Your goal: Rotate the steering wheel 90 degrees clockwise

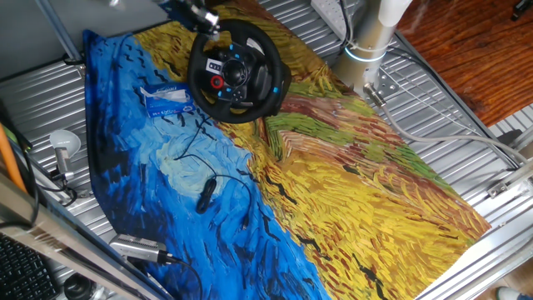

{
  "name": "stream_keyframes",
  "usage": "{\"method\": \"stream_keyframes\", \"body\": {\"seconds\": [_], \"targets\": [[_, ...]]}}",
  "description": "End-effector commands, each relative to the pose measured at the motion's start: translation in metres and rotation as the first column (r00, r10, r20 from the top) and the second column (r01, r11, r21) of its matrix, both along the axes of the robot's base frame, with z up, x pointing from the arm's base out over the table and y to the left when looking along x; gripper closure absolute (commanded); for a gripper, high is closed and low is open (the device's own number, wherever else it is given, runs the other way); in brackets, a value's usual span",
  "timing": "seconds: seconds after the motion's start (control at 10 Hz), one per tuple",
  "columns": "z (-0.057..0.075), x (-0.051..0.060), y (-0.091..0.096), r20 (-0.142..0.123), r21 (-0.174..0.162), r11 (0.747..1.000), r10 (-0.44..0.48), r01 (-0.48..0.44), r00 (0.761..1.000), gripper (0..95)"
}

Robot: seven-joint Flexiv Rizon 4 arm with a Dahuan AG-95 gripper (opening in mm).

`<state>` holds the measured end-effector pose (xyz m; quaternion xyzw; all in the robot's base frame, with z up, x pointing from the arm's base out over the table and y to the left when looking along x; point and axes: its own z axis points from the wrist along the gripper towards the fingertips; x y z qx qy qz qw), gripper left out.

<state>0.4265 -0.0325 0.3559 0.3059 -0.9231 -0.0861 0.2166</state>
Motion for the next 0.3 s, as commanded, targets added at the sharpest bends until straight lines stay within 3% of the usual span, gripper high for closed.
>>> {"method": "stream_keyframes", "body": {"seconds": [0.1, 0.3], "targets": [[0.016, -0.032, 0.048, 0.010, 0.084, 0.994, -0.067, 0.066, 0.998, 95.0], [0.020, -0.044, 0.058, 0.011, 0.072, 0.993, -0.097, 0.096, 0.995, 95.0]]}}
